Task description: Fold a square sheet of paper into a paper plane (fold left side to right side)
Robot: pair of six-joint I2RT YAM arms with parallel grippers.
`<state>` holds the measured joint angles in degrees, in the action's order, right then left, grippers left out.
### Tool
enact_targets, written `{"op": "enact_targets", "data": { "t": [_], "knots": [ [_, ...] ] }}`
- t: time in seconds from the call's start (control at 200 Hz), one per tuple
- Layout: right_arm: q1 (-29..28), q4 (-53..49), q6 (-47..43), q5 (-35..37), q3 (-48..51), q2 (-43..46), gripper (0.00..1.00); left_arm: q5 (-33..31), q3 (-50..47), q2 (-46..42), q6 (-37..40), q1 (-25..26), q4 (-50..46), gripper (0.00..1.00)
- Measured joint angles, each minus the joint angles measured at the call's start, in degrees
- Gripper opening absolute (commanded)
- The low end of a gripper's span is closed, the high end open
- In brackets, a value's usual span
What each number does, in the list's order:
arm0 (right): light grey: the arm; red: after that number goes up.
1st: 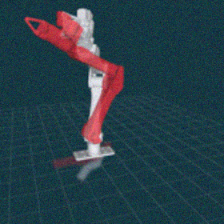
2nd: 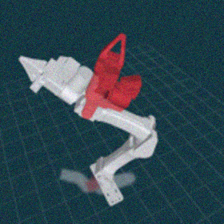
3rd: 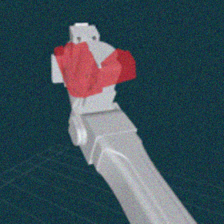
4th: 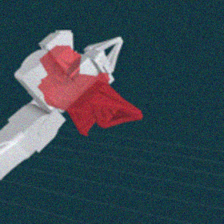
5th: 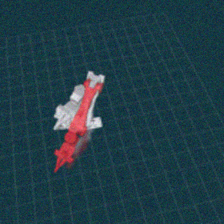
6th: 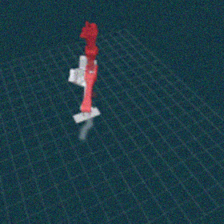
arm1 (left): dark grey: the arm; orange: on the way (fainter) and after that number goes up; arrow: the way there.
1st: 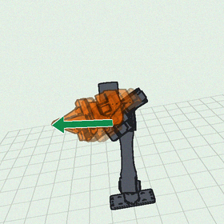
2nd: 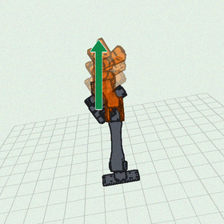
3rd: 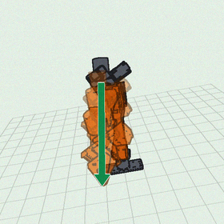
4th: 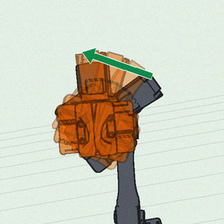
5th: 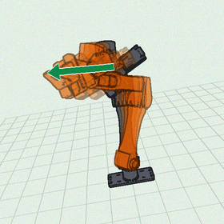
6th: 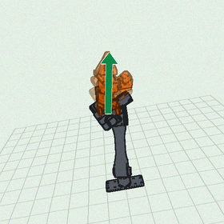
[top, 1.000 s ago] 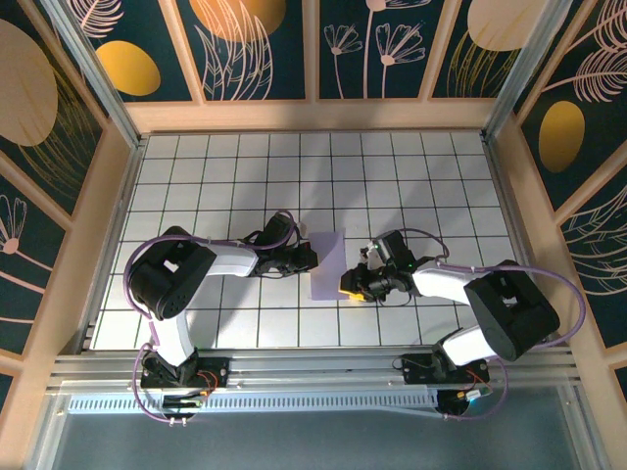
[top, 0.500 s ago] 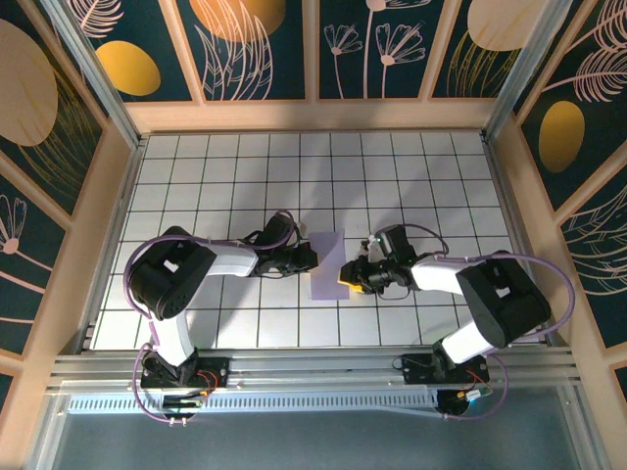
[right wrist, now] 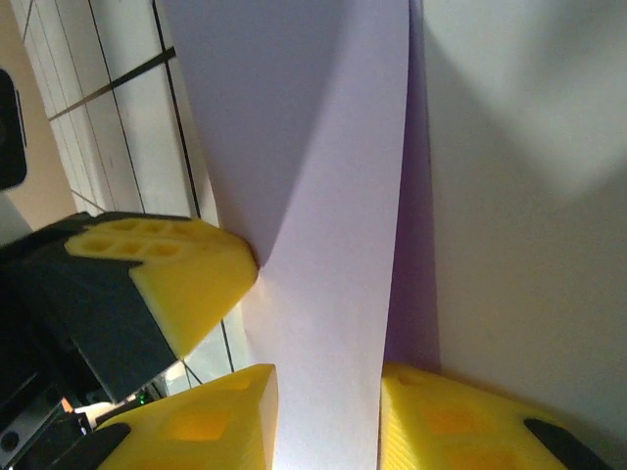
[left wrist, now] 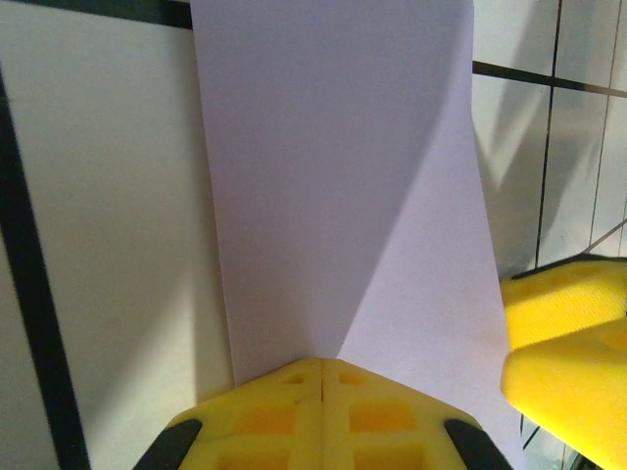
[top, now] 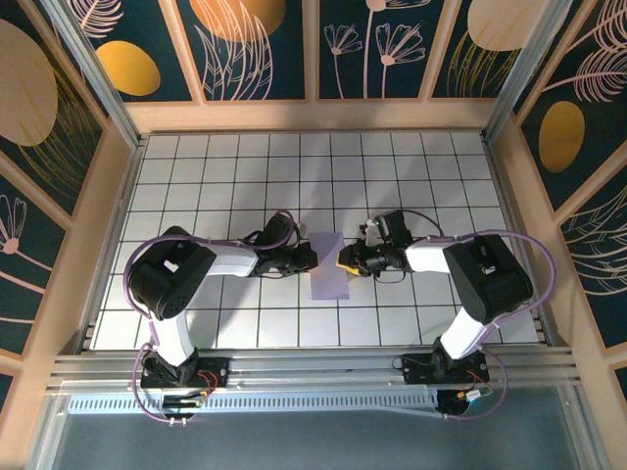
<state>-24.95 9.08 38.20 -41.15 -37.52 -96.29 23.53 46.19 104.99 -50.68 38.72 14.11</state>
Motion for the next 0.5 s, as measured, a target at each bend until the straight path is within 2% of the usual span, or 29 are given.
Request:
{"op": "enact_targets", "data": {
  "t": [0.2, 0.445, 0.501],
  "knots": [
    [0.48, -0.07, -1.95, -0.2, -0.96, -1.55, 0.21, 0.0, 0.0, -0.26, 0.07, 0.0, -0.24, 0.1],
    [0.79, -0.44, -3.41, -0.48, -0.96, -1.64, 0.0, -1.18, -0.11, -2.91, 1.4, 0.09, -1.73, 0.29],
    [0.87, -0.52, -3.45, -0.52, -0.96, -1.64, 0.0, -2.05, -0.11, -4.61, 2.05, 0.09, -2.45, 0.3]
  ]
}}
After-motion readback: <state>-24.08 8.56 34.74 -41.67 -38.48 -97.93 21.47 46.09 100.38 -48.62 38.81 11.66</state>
